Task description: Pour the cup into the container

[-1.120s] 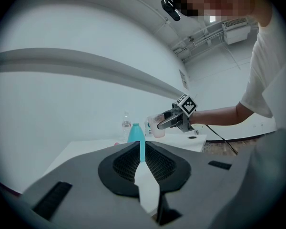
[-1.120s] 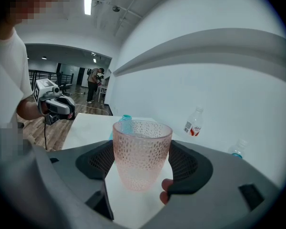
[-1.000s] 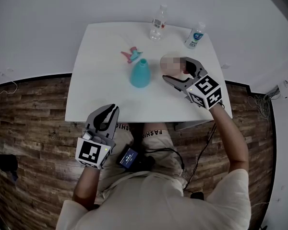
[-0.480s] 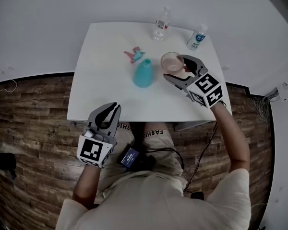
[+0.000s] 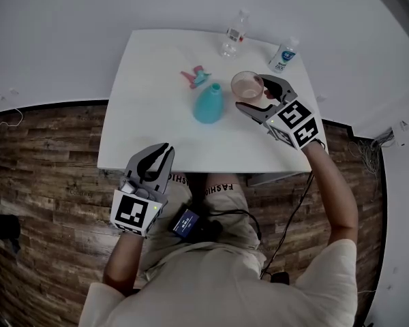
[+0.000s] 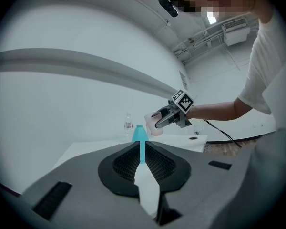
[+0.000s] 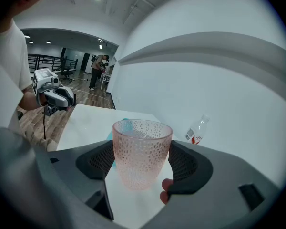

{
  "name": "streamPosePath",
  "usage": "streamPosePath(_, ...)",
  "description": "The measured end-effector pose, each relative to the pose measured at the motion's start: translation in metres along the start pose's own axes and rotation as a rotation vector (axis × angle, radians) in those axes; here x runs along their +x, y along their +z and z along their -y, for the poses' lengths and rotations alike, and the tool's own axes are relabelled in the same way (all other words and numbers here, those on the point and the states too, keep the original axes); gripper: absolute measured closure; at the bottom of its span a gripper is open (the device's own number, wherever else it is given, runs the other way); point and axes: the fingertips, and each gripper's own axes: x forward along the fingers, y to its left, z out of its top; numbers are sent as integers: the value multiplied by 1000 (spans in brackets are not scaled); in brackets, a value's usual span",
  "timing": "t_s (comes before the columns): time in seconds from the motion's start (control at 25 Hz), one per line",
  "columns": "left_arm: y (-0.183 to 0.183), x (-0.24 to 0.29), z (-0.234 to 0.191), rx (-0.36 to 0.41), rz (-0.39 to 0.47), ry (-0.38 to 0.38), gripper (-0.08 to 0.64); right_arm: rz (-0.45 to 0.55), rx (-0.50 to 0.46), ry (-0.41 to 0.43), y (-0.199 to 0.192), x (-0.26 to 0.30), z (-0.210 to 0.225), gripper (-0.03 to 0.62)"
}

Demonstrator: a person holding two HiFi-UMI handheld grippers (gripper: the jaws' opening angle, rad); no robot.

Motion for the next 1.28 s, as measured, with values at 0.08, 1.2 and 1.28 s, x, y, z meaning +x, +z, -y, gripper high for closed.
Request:
streamPosePath(0.08,-1,-1,-1,-2,-5,-2,532,-11,-8,1,1,2,0,235)
streamPosePath(1.2,-2,0,-12,-22,11,-9,533,-126,-132,-10,9,21,11,235)
streamPosePath(1.28,-2,0,-12,-32,5,-8,532,-134,-136,-7,9,21,11,235)
